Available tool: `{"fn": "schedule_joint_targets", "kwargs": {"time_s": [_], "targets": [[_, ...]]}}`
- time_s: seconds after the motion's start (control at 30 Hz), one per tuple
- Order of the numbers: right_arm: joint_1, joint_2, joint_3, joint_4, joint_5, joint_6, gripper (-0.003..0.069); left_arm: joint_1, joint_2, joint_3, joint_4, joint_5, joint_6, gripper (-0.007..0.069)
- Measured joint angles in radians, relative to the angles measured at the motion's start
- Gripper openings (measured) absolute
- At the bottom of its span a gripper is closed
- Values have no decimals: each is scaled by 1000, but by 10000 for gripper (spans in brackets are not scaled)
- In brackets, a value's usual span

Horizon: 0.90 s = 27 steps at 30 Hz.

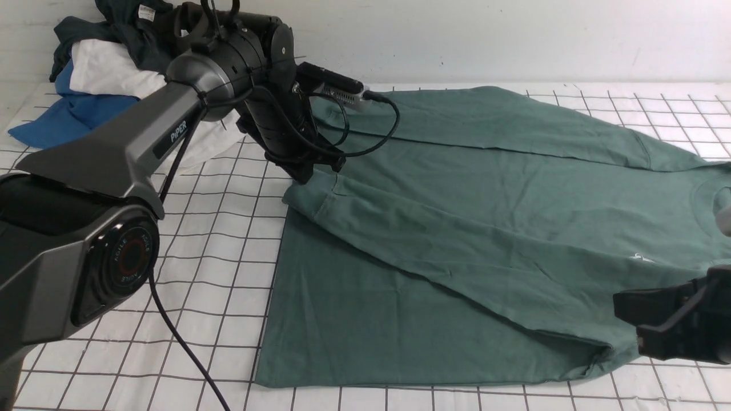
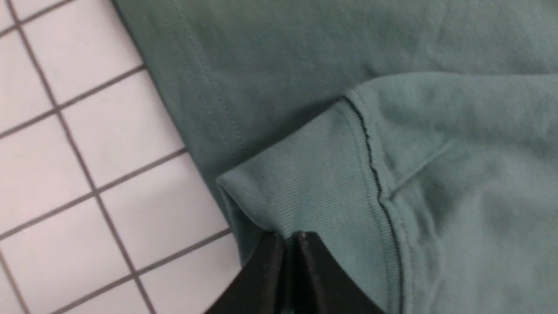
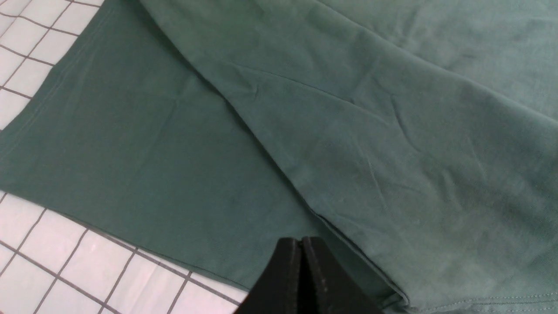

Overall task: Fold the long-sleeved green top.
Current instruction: Use the left arm to clamp the cuff farthest from it

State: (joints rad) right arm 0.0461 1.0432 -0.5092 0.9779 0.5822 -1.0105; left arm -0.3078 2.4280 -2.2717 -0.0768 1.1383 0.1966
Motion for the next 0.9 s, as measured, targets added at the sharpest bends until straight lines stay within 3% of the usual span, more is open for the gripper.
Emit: {"fn": "schedule_joint_targets", "kwargs": {"time_s": [0.1,0.13,0.2,0.23,0.37,0.57,0.67,0.9], "targets": [[0,0,0,0,0,0,-6,0,8,0,-1,-39,6,123],[0,3,0,0,0,0,-6,0,6,0,1,-79,-4,192],[0,10,0,0,0,-1,-6,0,5,-1,1,-116,-22,242],[4,26,0,1,5,-2,-6,1,4,-8,1,-168,-61,304],[78,94,-3,11,3,-2,-6,6,11,-45,1,-246,-113,406],[298,275,-112,56,-74,17,-6,22,21,-81,-36,-183,-122,427],[458,428,-260,60,-143,34,-6,33,22,-140,-37,5,-71,427],[639,729,-549,11,-169,39,-6,64,-9,-203,-38,98,-1,427]]}}
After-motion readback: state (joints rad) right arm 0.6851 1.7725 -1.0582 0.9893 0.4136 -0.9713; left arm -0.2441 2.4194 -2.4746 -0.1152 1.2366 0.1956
